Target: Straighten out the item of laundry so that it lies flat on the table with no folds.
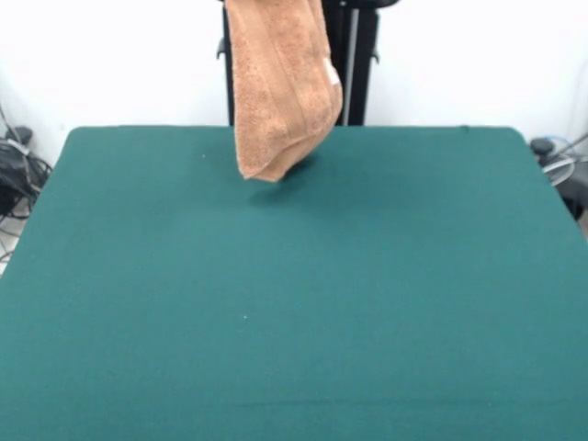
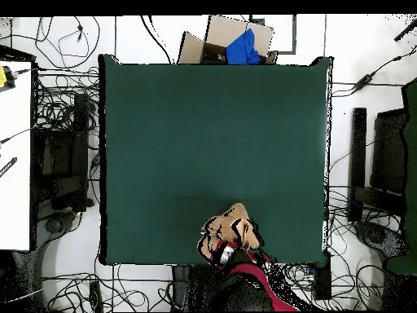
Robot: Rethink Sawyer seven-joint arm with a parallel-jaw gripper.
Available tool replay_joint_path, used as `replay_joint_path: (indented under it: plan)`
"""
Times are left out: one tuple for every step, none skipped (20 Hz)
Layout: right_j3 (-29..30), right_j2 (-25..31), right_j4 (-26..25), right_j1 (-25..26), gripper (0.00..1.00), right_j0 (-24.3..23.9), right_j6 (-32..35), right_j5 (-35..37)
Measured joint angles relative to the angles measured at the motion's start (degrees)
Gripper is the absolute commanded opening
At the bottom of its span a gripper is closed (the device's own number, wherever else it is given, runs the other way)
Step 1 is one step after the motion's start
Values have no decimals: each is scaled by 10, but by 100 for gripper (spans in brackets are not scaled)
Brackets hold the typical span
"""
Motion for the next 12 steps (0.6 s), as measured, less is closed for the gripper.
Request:
replay_joint_path:
  plan:
    - [0,0,0,0,0,-1,0,0]
    - [0,0,0,0,0,-1,0,0]
    - [0,0,0,-2,0,-3,0,0]
    - [0,0,-1,-3,0,-4,0,0]
    - [0,0,-1,-5,0,-6,0,0]
    - [0,0,-1,-7,0,-7,0,0]
    - [0,0,-2,-9,0,-9,0,0]
    - [0,0,-2,-11,0,-11,0,0]
    - [0,0,-3,-13,0,-14,0,0]
    - [0,0,-3,-14,0,-16,0,1]
    - [0,0,-5,-16,0,-17,0,2]
    - [0,0,-8,-18,0,-19,0,6]
